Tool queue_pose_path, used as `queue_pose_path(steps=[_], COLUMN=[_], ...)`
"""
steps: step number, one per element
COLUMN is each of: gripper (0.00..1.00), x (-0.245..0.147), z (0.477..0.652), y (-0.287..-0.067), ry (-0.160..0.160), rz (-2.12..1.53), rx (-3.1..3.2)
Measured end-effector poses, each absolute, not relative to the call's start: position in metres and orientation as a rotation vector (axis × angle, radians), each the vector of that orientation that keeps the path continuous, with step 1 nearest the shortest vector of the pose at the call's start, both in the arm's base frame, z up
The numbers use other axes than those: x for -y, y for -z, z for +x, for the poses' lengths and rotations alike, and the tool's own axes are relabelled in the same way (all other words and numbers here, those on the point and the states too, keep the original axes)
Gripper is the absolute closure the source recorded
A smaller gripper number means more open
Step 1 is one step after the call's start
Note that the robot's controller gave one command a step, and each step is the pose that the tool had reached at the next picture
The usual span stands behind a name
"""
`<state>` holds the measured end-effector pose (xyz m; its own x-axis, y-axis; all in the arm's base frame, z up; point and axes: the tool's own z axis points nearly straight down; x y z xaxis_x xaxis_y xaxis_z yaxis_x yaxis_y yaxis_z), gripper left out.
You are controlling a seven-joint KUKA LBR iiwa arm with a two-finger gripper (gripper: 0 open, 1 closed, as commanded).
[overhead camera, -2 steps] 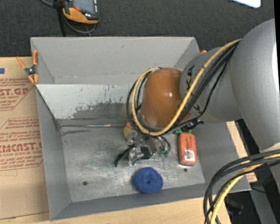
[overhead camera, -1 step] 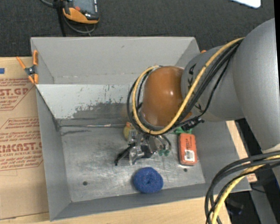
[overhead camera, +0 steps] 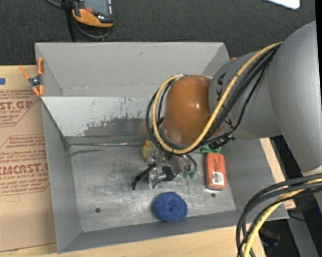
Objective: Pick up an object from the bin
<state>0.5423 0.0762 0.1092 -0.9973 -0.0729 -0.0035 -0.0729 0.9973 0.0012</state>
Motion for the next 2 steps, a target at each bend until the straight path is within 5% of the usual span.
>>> queue_pose_path(steps=[2], gripper=[1.0], x=[-0.0765], z=[0.542], y=[-0.1111], ry=[-0.002], rz=[-0.114], rx=[-3.138])
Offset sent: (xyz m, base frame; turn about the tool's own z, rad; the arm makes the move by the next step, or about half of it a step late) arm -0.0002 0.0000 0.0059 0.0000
